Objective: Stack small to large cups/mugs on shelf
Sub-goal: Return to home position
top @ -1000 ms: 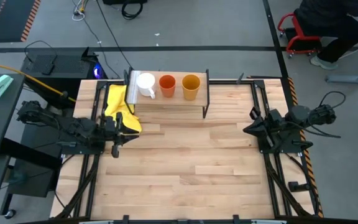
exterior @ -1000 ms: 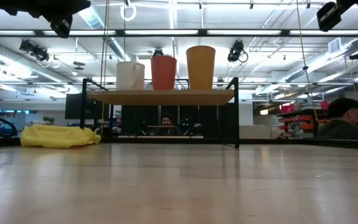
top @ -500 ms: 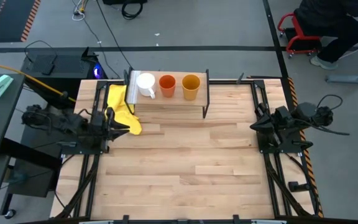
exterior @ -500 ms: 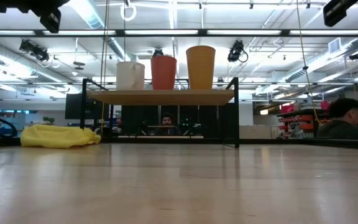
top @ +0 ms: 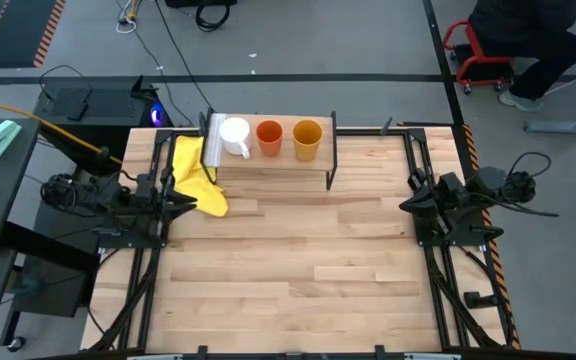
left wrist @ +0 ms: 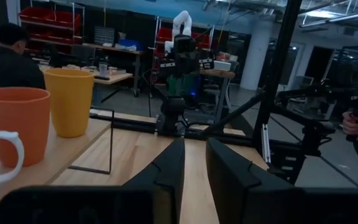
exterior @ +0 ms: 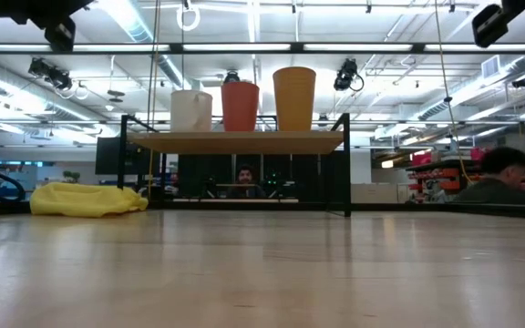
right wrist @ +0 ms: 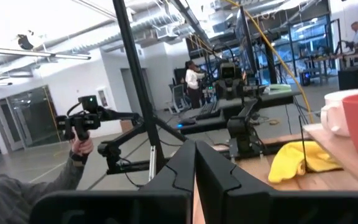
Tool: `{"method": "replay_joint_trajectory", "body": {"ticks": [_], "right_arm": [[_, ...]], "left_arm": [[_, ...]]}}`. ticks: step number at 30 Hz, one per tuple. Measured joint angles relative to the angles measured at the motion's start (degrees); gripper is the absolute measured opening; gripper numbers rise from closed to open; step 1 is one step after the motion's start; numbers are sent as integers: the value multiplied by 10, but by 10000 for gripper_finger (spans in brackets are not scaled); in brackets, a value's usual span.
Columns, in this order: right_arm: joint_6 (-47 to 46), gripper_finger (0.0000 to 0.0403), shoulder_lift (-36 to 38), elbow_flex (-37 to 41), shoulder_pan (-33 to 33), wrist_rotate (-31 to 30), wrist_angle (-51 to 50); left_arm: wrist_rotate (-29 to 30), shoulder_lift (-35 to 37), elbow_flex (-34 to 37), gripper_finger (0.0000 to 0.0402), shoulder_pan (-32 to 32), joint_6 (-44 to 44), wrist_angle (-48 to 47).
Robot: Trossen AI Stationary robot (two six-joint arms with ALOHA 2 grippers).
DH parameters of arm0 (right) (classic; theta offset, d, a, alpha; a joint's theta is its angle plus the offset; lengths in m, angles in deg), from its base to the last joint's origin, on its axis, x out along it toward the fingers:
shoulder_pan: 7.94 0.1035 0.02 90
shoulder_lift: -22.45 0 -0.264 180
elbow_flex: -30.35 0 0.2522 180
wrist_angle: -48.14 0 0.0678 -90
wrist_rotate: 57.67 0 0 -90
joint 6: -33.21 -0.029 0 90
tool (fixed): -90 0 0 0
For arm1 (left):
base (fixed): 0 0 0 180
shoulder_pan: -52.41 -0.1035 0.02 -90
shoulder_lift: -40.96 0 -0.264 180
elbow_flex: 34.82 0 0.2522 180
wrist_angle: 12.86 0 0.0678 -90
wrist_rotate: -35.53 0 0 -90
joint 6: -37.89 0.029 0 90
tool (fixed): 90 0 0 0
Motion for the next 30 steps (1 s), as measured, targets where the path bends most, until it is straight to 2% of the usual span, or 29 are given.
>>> {"method": "replay_joint_trajectory", "body": {"ticks": [4,10,17,23,30], "right_arm": [[-15,18,0,25,0,0,12],[-17,18,0,67,0,4,66],[-17,18,0,89,0,15,95],[-13,18,0,117,0,22,130],[-4,18,0,153,0,51,194]], "left_arm": [[0,3,2,79,0,-12,-10],[0,3,49,74,0,-14,38],[1,47,28,75,0,6,28],[4,45,35,79,0,-8,-9],[-2,44,99,71,0,-13,77]]}}
